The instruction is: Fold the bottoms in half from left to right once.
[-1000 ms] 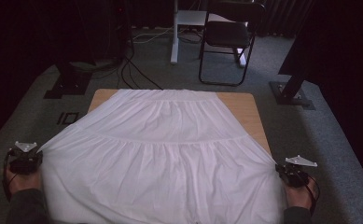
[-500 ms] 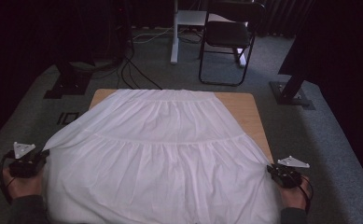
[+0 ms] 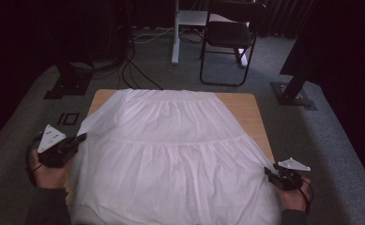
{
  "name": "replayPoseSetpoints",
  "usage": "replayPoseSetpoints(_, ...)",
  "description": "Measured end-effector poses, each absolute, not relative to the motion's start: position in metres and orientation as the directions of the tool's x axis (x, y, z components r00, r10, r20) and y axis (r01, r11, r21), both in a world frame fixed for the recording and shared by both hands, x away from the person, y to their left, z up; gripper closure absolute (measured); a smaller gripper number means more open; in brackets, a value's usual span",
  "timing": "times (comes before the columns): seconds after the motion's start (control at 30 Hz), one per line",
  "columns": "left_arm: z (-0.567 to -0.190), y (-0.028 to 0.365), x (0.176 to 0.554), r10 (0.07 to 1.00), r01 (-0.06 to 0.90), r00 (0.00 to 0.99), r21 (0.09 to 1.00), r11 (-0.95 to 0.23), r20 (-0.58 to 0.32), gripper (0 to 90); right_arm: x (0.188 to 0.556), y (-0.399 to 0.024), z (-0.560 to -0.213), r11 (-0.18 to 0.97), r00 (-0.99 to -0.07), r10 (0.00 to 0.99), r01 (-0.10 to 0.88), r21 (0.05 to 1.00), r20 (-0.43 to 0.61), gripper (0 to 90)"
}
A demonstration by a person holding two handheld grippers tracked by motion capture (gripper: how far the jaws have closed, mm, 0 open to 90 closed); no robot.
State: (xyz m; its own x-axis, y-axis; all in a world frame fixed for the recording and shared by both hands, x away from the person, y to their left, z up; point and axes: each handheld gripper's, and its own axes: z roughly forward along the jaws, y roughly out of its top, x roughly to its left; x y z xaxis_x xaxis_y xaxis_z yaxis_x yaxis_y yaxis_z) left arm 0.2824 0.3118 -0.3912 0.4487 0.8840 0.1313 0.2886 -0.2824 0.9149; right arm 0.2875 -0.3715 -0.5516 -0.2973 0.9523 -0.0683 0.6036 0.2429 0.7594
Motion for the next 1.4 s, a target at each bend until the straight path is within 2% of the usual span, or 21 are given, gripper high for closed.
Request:
replayPoseSetpoints(0.2, -0.38, 0.259, 0.3, 0.807, 0.224, 0.569, 0.913, -0.341, 0.161, 88.1, 0.285, -0.367, -0.549, 0.258, -0.316, 0.946, 0.589, 0.766, -0.076, 54.2)
replayPoseSetpoints(0.67, -0.392, 0.128, 0.348, 0.578, 0.172, 0.809, 0.894, -0.413, 0.112, 88.1, 0.283, -0.361, -0.548, 0.275, -0.339, 0.938, 0.58, 0.767, -0.08, 53.3)
replayPoseSetpoints(0.83, -0.41, 0.085, 0.373, 0.517, 0.228, 0.856, 0.881, -0.414, 0.021, 88.2, 0.283, -0.361, -0.548, 0.276, -0.344, 0.936, 0.577, 0.769, -0.078, 53.2)
replayPoseSetpoints(1.0, -0.412, 0.046, 0.387, 0.458, 0.252, 0.887, 0.885, -0.392, -0.05, 88.2, 0.283, -0.361, -0.547, 0.271, -0.345, 0.936, 0.572, 0.774, -0.072, 53.1)
replayPoseSetpoints(1.23, -0.4, -0.023, 0.385, 0.288, 0.236, 0.947, 0.913, -0.332, -0.141, 88.3, 0.285, -0.358, -0.547, 0.274, -0.349, 0.934, 0.571, 0.774, -0.073, 52.9)
replayPoseSetpoints(1.33, -0.414, -0.052, 0.38, 0.239, 0.249, 0.957, 0.896, -0.367, -0.168, 88.2, 0.285, -0.357, -0.546, 0.277, -0.348, 0.934, 0.569, 0.774, -0.078, 52.6)
replayPoseSetpoints(1.4, -0.433, -0.071, 0.38, 0.242, 0.276, 0.952, 0.865, -0.419, -0.187, 87.5, 0.285, -0.356, -0.545, 0.277, -0.347, 0.934, 0.566, 0.777, -0.08, 52.4)
